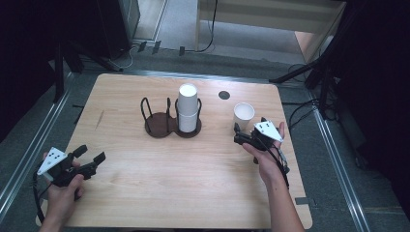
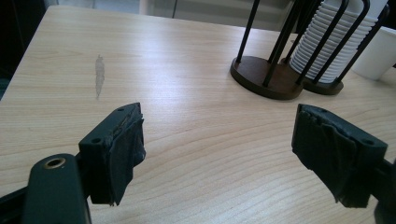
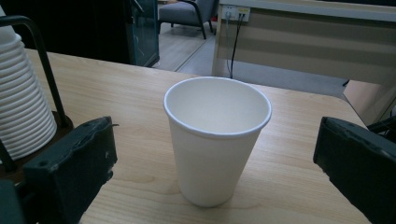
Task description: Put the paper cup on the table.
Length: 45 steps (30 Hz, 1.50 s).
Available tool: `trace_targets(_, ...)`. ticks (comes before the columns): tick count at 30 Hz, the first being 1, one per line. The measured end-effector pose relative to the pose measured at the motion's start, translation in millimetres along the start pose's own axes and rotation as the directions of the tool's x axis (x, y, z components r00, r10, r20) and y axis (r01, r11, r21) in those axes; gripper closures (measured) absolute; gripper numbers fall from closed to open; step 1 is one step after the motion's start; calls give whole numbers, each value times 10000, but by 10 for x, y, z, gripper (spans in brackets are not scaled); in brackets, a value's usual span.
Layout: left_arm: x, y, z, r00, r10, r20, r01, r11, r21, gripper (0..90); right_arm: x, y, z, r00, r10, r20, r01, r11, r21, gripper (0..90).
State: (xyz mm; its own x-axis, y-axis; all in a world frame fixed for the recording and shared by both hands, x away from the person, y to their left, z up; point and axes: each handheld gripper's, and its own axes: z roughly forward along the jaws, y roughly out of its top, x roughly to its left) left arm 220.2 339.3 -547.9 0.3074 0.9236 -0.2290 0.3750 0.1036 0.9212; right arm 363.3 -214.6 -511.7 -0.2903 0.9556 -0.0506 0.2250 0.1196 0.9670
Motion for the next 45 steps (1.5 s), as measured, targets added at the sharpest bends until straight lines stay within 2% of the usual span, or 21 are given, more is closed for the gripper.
trace_targets(9,-1,0,1,10000,9,20,-9,10000,9,173,-98,-51,-232,9999,124,-3,-124,9998,-162,0)
trace_targets(23,-3,-2,3,10000,8,37,-8,10000,53,173,-329,-219,-538,9985,309,447,-305,9995,-83,0)
trace_targets(45,3,-3,0,10000,-51,39,51,9999,90,173,-608,-510,-1012,9944,451,957,-457,9989,35,0)
